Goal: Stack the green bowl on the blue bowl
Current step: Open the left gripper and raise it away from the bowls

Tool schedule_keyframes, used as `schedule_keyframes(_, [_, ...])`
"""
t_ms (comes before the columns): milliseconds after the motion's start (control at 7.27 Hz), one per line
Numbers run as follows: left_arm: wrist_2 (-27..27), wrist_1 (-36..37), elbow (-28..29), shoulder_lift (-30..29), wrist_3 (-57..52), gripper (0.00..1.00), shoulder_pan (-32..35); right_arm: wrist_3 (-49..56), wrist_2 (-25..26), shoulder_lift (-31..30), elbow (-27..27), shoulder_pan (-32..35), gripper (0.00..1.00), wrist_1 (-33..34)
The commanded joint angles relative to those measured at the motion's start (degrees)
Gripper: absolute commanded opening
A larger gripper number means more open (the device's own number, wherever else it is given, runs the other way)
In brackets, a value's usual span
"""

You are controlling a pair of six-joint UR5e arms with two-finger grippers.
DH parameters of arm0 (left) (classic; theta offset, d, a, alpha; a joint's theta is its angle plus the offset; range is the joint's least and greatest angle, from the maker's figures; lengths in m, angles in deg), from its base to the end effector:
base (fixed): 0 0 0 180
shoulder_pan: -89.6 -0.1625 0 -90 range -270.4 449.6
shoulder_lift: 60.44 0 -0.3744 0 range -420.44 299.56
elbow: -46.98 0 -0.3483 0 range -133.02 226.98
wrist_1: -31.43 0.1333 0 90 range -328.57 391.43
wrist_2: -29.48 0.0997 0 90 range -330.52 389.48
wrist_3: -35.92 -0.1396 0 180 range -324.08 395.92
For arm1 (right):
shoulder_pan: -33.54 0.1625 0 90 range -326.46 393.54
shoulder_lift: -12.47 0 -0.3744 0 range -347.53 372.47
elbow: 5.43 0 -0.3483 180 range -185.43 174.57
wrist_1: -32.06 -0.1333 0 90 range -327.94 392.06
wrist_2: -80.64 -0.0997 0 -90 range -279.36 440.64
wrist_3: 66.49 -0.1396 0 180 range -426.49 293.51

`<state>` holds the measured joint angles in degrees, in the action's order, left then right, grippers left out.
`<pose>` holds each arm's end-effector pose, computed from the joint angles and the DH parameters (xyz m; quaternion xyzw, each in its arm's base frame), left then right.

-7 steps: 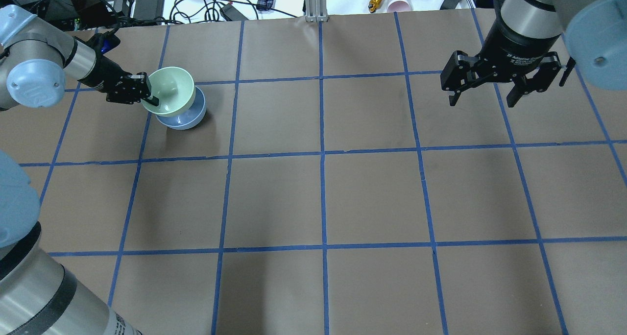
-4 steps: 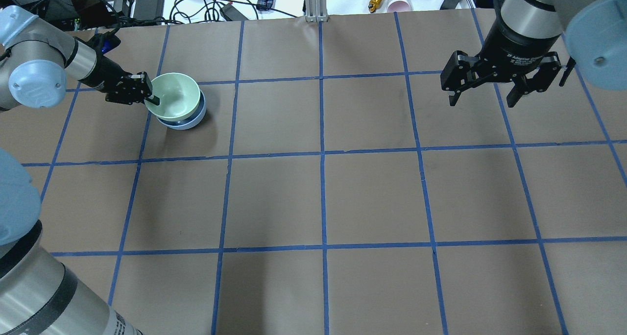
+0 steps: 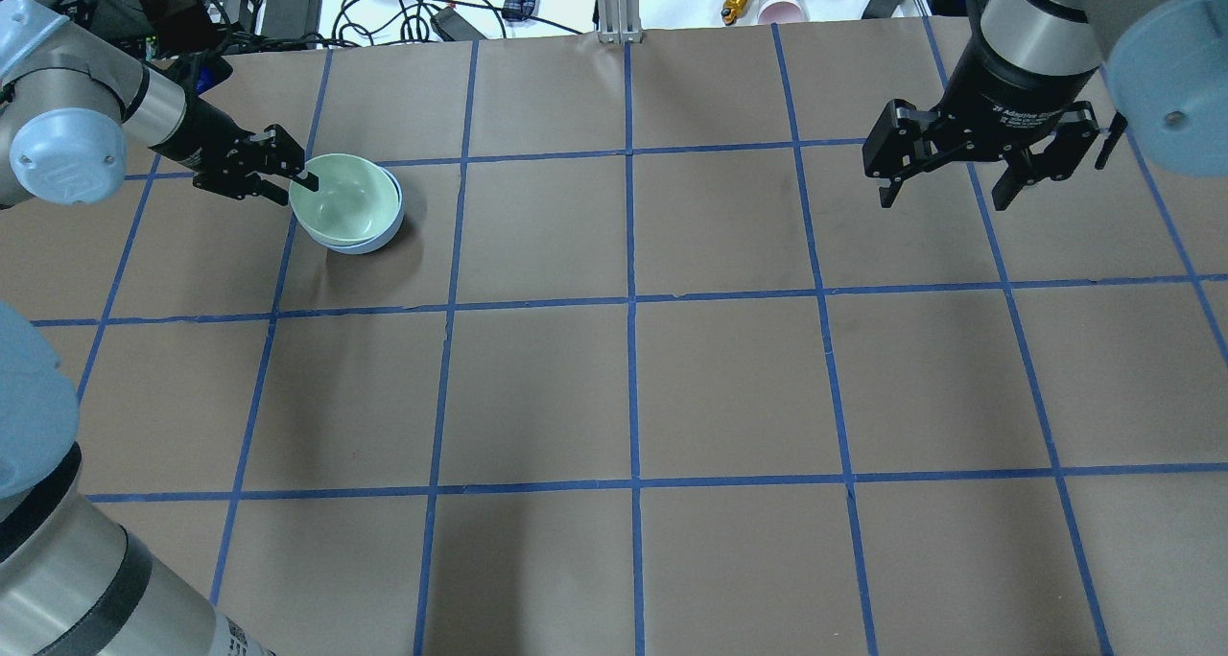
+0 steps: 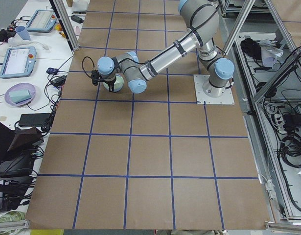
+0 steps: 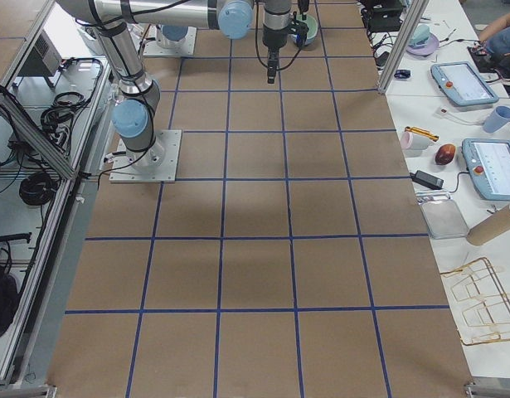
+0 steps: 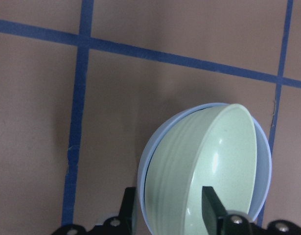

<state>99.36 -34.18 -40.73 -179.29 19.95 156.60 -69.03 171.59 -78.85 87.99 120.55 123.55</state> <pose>0.0624 -0.6111 0.1999 0.0637 -0.9824 0.0407 0.1709 0.1080 -0.4439 0.3834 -0.0482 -0.9988 -0.0054 0.0083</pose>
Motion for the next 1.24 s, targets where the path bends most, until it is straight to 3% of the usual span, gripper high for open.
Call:
schedule_keyframes(0, [7.94,-2.05,2.45,3.79,3.19,0.78,5.21,0.00,0.02,0.00,0.00,0.00,1.00,0.00])
schedule_keyframes(275, [16.04,-10.97,8.15,7.30,8.91,0.83,12.59,0.00,0.02,0.00,0.00,0.00,1.00,0.00])
schedule_keyframes(413, [16.51,-14.07,9.22,9.32,12.07,0.85,15.59,0.00,0.02,0.00,0.00,0.00,1.00,0.00])
schedule_keyframes(688, [21.50,-16.20,8.71,14.06,13.15,1.00,21.38,0.00,0.02,0.00,0.00,0.00,1.00,0.00])
schedule_keyframes(1101, [21.00,-26.54,8.27,22.94,15.26,1.00,24.76,0.00,0.02,0.00,0.00,0.00,1.00,0.00])
